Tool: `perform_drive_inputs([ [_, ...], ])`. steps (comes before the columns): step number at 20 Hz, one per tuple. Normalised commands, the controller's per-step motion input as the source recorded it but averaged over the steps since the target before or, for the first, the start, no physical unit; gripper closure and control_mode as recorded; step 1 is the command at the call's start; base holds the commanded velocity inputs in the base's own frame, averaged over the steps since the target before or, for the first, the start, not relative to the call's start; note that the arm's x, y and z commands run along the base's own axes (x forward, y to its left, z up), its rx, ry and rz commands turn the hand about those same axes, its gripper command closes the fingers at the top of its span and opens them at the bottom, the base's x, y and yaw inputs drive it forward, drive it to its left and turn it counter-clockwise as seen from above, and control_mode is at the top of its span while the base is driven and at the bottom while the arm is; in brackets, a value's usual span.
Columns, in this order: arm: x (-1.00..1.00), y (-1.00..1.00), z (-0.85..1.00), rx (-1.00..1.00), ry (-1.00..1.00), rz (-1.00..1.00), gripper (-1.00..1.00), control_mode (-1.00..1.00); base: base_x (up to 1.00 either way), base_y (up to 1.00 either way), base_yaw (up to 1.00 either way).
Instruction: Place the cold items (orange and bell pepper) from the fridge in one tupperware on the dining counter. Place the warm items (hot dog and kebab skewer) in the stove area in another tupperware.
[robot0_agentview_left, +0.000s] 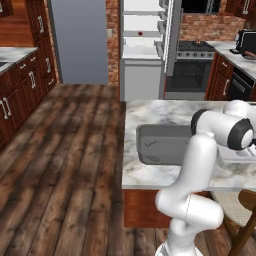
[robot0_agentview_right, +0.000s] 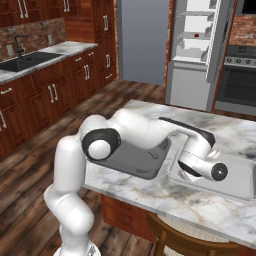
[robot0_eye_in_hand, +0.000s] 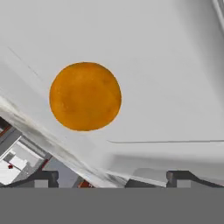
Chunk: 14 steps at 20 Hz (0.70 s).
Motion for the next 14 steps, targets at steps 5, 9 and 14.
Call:
perform_drive_inputs([
  [5, -0.95, 0.11, 1.0, -0.09, -0.2, 0.09, -1.0, -1.0, 0.0, 0.0, 0.0],
  [9, -0.68, 0.82, 1.0, -0.34, 0.22, 0.2, -1.0, -1.0, 0.0, 0.0, 0.0],
  [14, -0.43, 1.0, 0.75, -0.59, 0.52, 0.27, -1.0, -1.0, 0.0, 0.0, 0.0],
])
